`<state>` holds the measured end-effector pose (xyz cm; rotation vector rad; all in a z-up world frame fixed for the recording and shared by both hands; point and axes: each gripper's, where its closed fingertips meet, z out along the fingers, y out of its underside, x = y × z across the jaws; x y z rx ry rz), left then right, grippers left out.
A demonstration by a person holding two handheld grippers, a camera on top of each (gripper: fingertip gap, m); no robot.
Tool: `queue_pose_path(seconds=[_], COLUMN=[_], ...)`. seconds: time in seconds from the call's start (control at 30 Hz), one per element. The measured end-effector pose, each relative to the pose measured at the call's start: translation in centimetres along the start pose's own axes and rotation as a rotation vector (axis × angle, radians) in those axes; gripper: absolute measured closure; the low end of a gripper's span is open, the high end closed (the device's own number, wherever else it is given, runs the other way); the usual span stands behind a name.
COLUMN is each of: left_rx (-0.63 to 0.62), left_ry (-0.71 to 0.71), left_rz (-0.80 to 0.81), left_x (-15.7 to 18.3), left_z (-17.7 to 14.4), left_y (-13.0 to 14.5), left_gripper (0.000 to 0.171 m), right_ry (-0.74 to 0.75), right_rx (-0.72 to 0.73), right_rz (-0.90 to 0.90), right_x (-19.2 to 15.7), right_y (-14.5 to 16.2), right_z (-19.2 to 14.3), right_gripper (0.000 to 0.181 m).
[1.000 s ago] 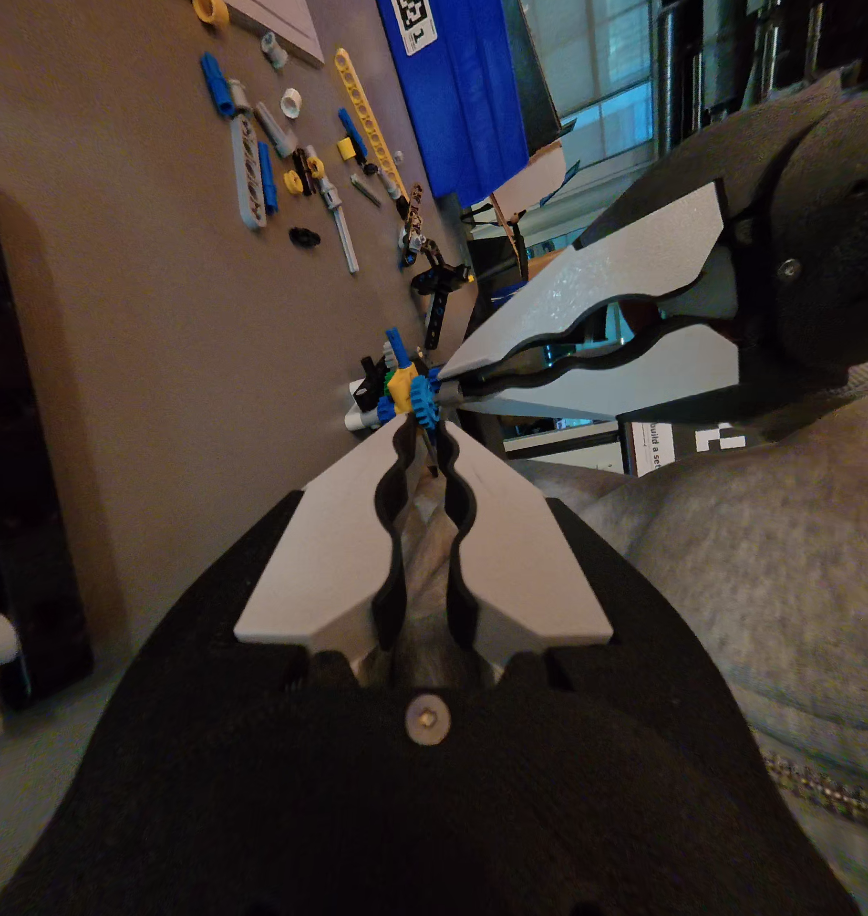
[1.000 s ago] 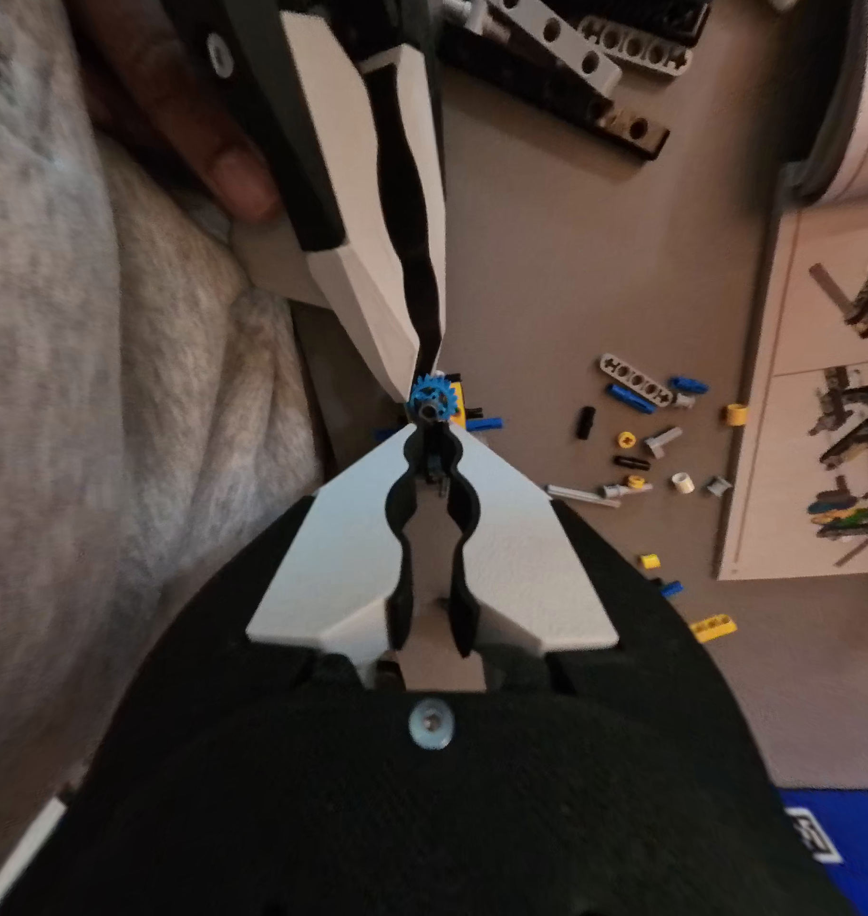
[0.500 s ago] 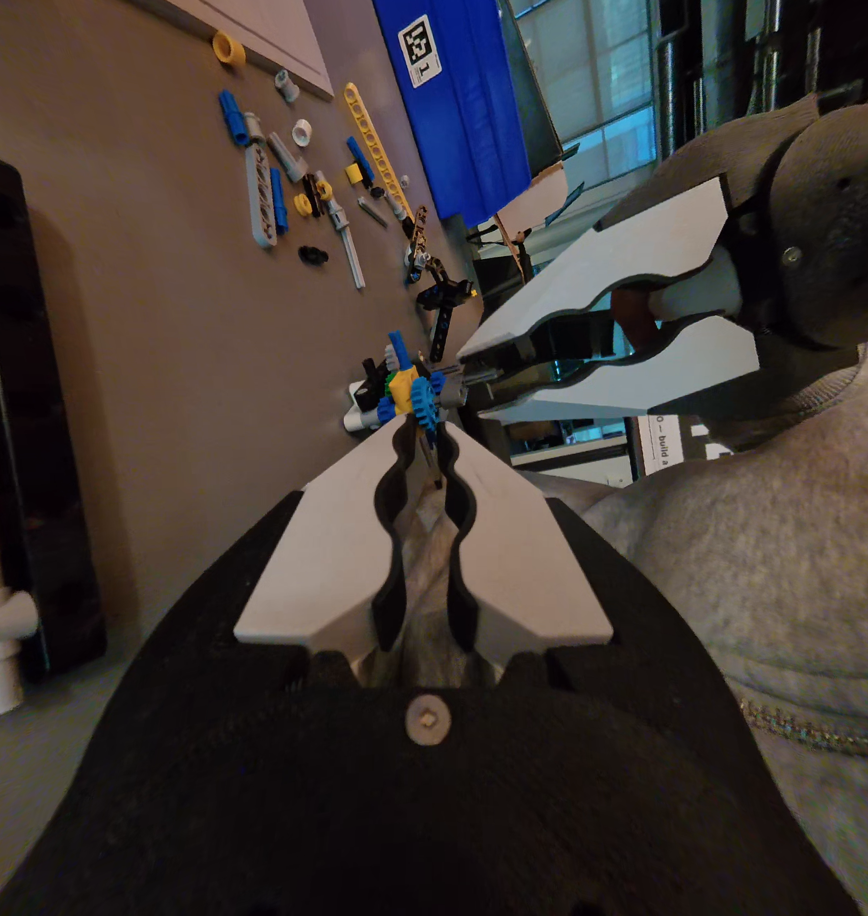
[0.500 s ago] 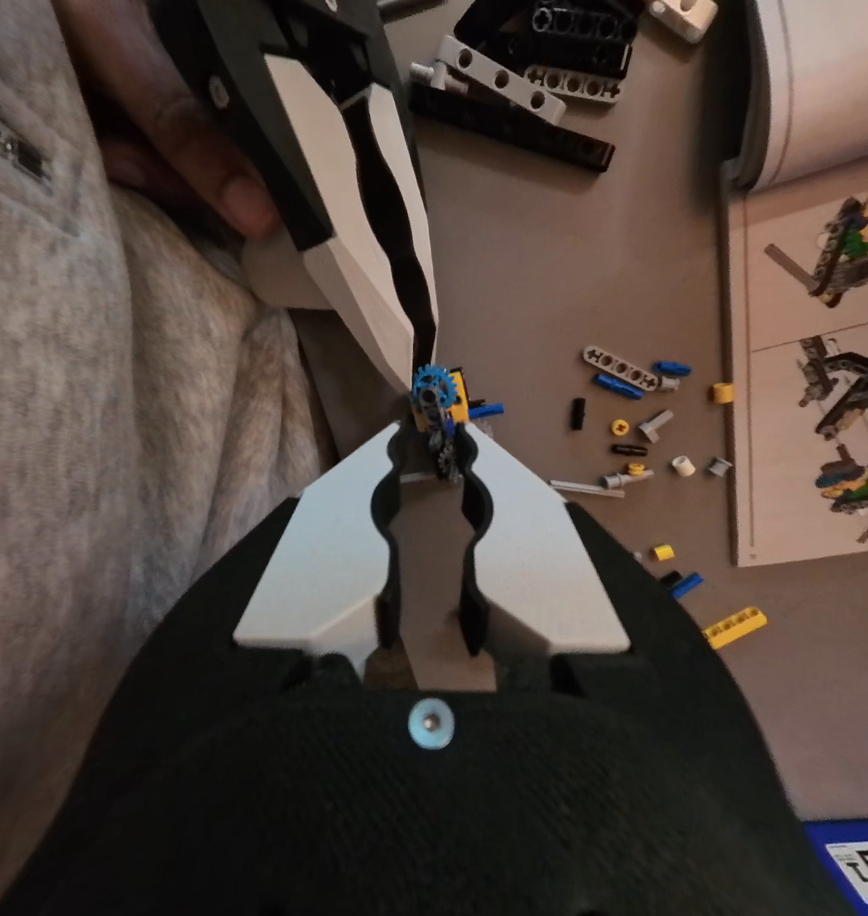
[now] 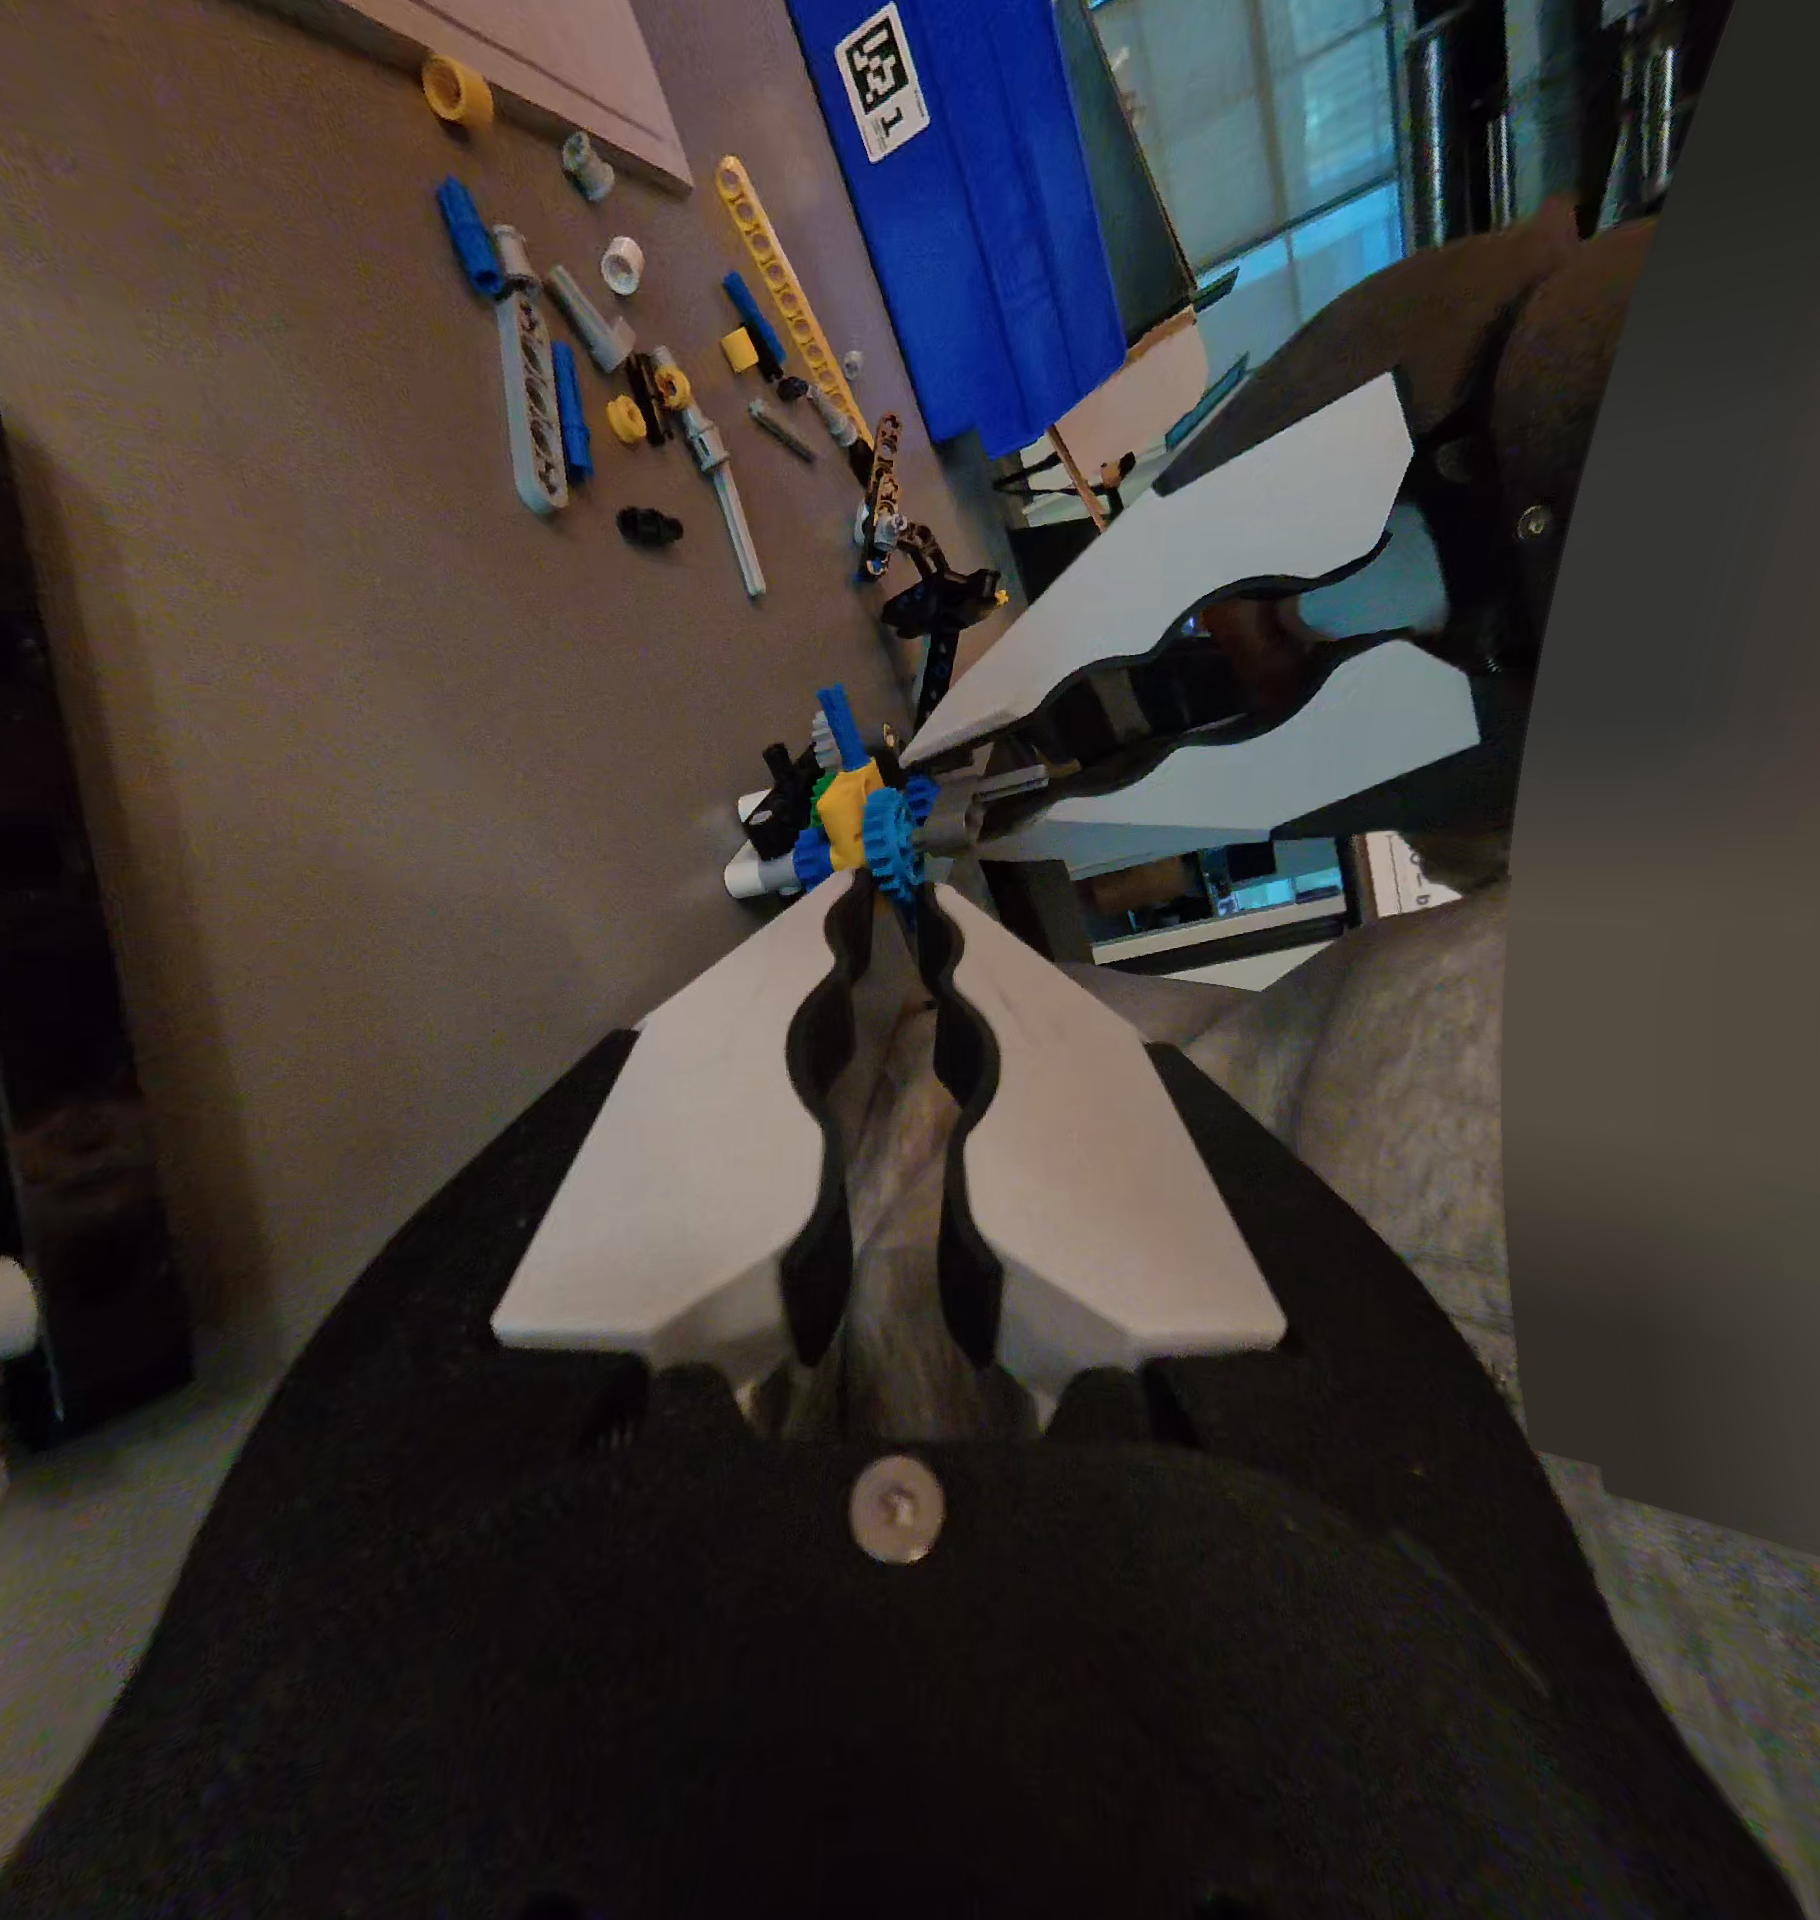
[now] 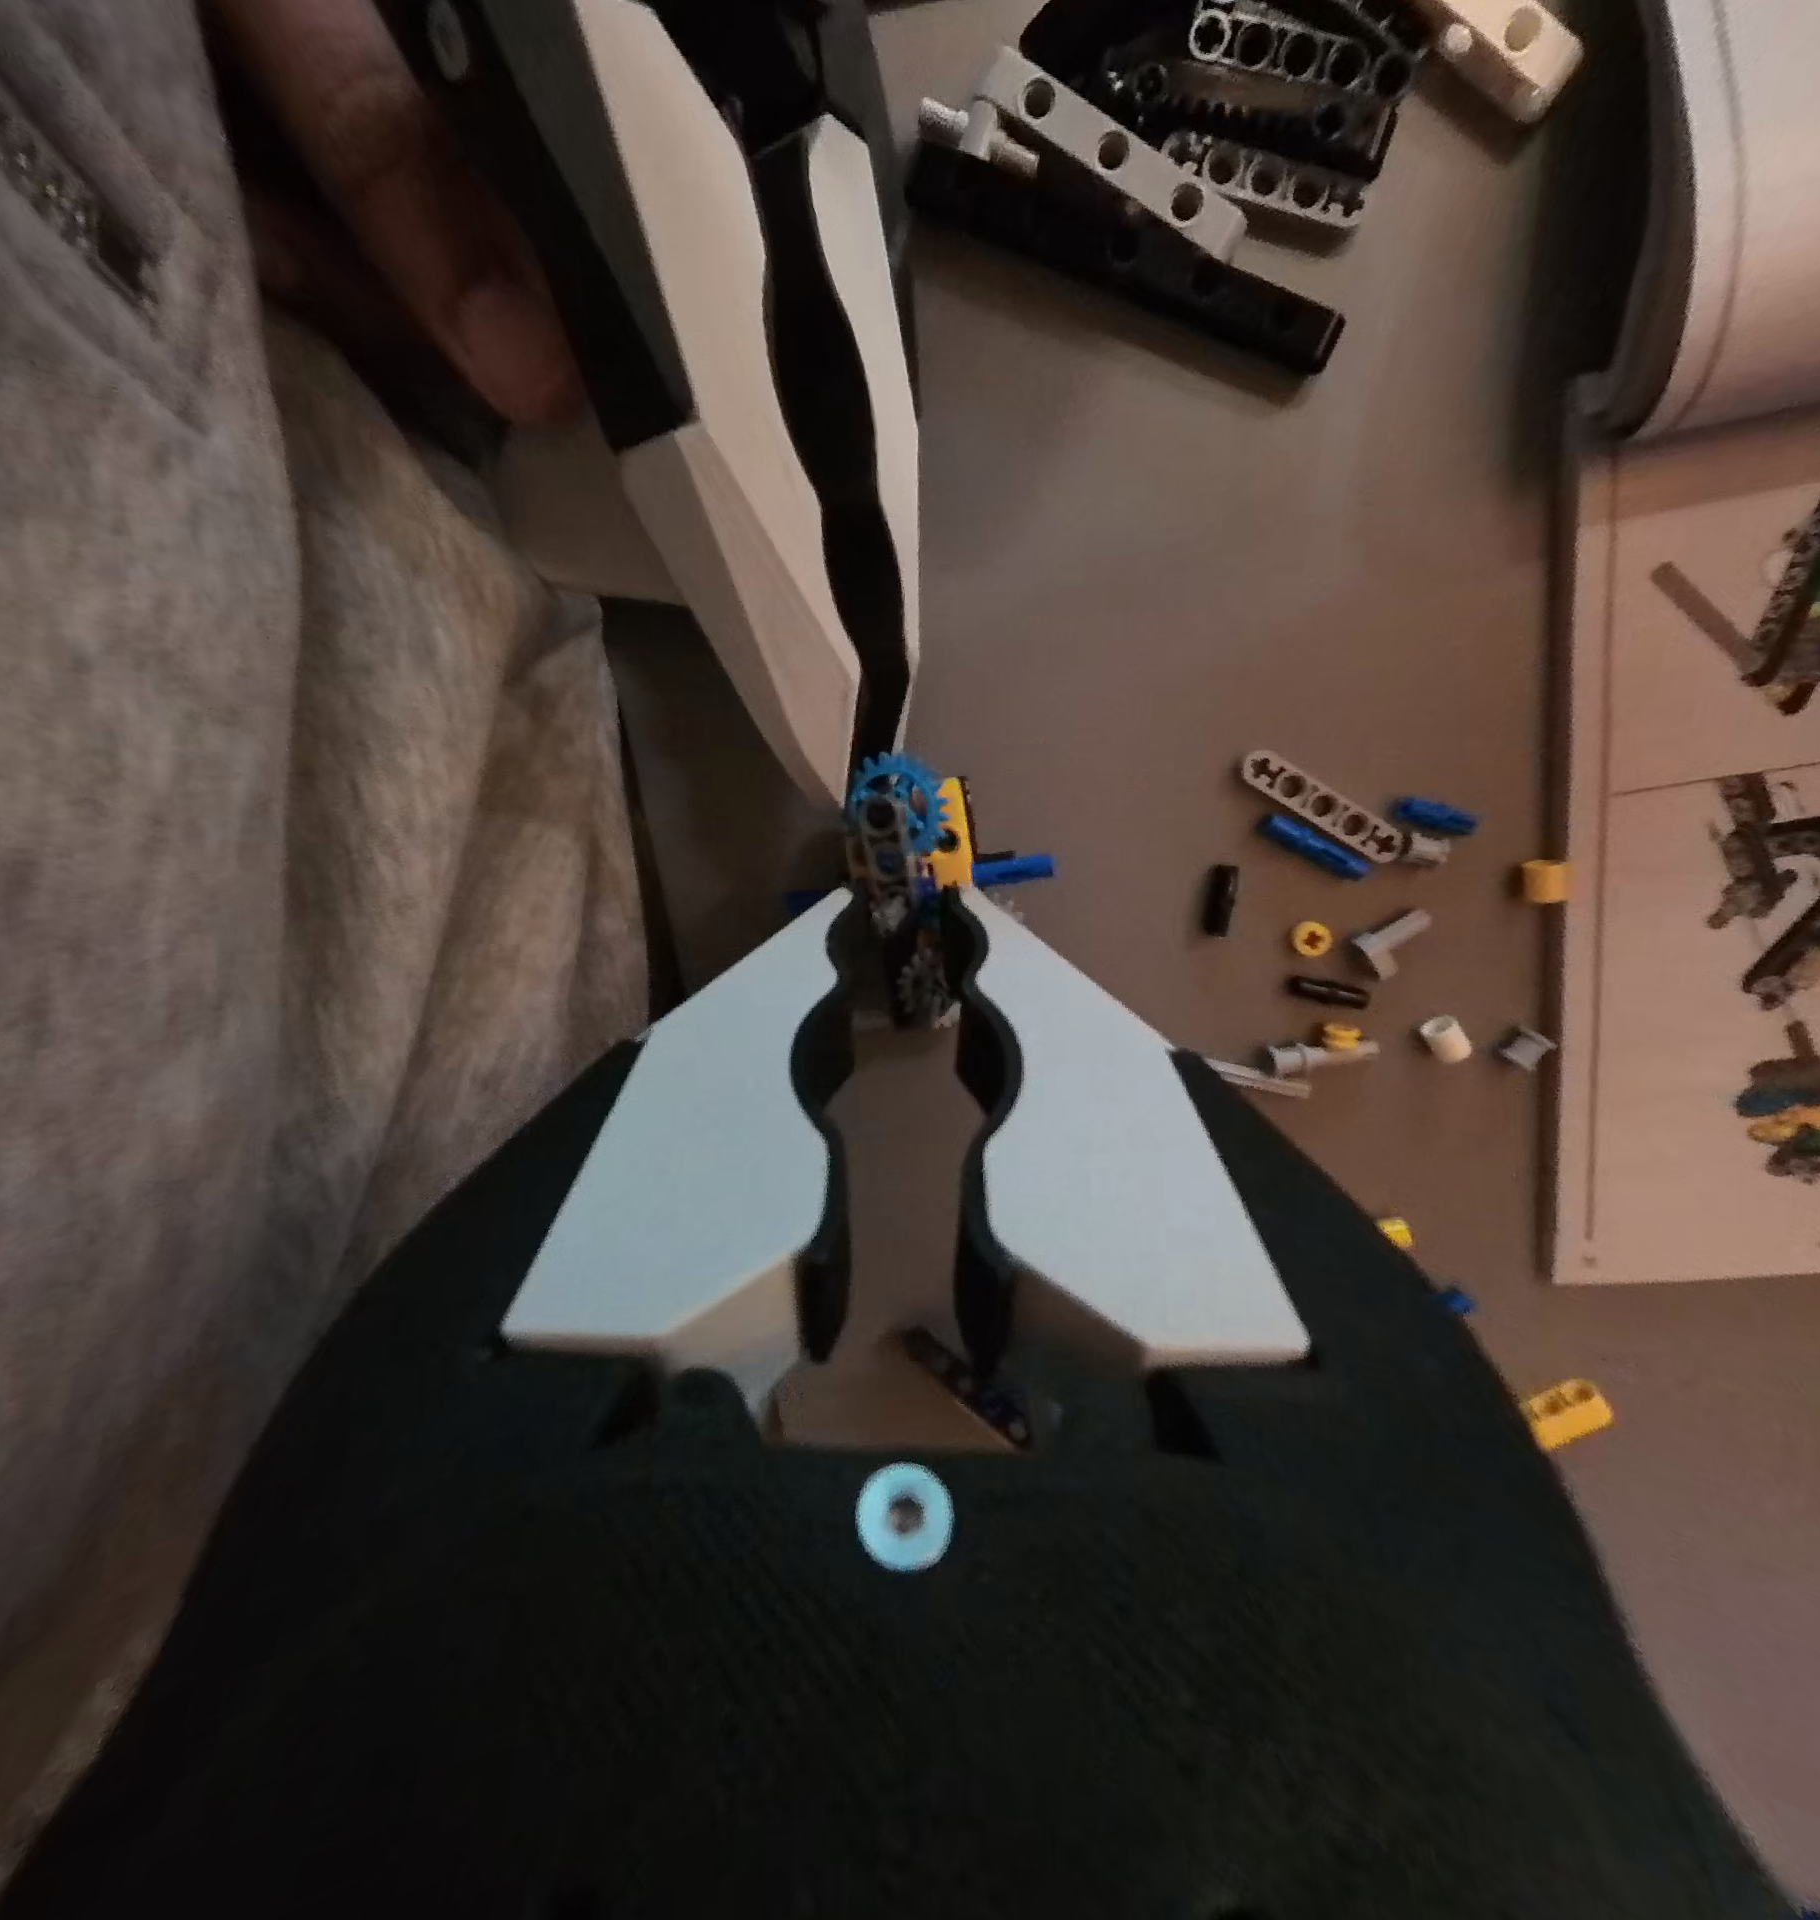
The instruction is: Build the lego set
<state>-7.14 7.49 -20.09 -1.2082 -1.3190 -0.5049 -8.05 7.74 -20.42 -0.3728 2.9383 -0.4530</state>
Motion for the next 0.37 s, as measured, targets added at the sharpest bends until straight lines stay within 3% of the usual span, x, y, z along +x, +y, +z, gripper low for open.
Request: queue_pose_path(seconds=[0.37], left_rx=[-0.009], left_ry=[-0.003], left_rz=[0.016], left_x=[0.05], left_z=[0.07], left_y=[0.16], left_gripper=[0.166], right_ry=[0.012], right_rx=[0.031], right_rz=[0.102], right_x=[0.02], right_y=[0.1], right_z=[-0.02], right_gripper=[0.17])
